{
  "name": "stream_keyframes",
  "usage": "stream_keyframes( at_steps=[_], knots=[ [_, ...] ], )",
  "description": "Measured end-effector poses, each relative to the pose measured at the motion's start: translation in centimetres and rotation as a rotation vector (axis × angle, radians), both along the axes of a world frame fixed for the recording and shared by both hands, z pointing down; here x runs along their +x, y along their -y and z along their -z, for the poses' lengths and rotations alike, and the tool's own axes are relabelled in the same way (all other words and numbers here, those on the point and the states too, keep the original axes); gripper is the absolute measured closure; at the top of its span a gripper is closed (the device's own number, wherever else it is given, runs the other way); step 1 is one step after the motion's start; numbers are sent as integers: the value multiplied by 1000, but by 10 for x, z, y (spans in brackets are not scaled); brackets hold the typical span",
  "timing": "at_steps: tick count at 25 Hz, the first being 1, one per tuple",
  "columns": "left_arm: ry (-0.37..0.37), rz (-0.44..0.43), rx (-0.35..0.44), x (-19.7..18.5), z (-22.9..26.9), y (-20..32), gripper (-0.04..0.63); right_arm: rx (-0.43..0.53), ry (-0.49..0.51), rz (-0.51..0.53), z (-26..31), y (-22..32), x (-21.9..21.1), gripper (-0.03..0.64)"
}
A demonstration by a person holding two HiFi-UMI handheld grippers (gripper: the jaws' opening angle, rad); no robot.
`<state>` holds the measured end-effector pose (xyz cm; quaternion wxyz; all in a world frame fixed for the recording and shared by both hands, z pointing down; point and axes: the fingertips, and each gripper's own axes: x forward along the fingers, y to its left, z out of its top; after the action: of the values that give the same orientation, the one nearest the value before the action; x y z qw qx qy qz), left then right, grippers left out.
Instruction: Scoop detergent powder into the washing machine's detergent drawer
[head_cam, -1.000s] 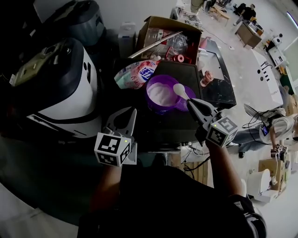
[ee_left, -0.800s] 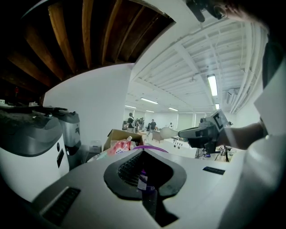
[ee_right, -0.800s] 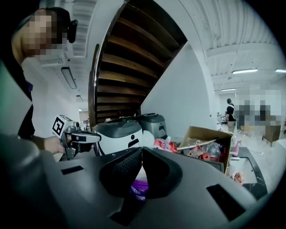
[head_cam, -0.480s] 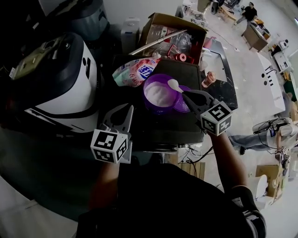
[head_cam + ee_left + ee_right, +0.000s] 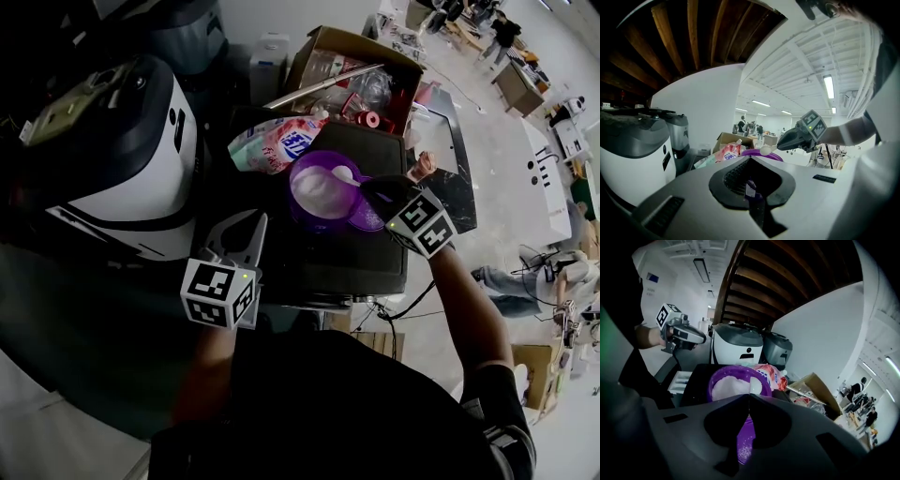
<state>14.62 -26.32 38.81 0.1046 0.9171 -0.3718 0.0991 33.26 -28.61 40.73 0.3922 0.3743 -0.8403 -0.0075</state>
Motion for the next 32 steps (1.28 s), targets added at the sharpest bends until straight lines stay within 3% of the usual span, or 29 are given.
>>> stream_keyframes(
  at_steps=[24,32],
  knots=[
    [6,52,-38,-29,-16,-16,588,-181,-400,146,-34,17,-2,597],
    [-7,58,-47,-34,-22,-19,588,-270,-405,155,-46,11,-8,597]
  ],
)
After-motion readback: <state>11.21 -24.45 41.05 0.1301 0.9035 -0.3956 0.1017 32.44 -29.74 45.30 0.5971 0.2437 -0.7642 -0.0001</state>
